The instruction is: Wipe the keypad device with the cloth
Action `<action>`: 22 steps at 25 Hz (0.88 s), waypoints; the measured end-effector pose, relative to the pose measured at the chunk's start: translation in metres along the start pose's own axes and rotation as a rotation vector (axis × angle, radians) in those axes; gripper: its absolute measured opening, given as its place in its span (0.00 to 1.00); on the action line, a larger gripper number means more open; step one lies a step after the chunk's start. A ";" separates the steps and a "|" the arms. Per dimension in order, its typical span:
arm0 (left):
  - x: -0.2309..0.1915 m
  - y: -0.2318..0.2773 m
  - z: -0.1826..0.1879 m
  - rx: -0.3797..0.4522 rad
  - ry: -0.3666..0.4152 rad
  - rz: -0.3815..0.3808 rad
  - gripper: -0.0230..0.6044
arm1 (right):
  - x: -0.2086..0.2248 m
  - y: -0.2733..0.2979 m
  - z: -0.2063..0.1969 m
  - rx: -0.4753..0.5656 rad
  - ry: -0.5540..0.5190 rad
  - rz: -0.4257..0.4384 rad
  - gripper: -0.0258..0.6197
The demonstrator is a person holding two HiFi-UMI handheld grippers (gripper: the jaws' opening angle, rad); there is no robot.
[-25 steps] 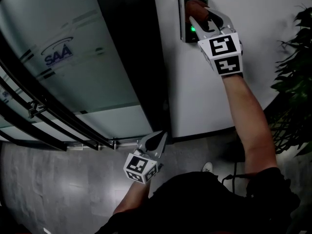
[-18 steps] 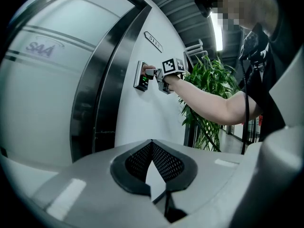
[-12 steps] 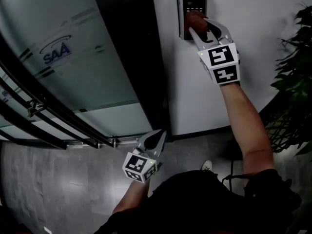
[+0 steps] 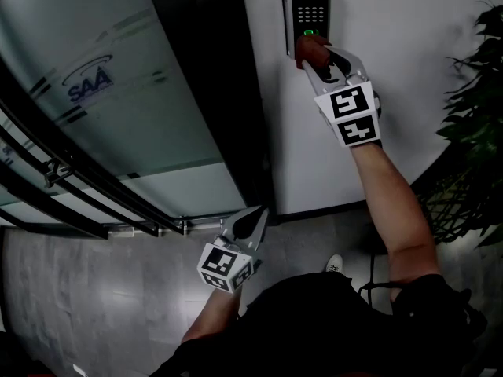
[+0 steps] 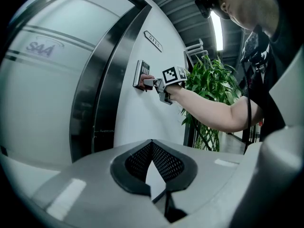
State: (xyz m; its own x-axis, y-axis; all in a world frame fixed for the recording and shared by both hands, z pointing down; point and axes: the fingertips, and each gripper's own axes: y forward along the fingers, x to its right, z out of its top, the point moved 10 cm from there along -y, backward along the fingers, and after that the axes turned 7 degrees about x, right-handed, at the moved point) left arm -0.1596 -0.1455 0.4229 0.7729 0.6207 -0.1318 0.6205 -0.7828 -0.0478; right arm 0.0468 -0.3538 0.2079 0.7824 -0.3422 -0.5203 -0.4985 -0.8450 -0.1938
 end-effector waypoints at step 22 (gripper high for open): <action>0.002 -0.002 0.000 -0.003 0.005 0.001 0.06 | -0.020 -0.012 -0.034 -0.083 0.041 0.047 0.27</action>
State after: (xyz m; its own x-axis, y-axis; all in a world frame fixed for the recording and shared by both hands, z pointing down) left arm -0.1593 -0.1423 0.4223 0.7743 0.6200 -0.1266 0.6200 -0.7834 -0.0447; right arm 0.0500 -0.3508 0.2490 0.7742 -0.3975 -0.4925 -0.5037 -0.8581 -0.0993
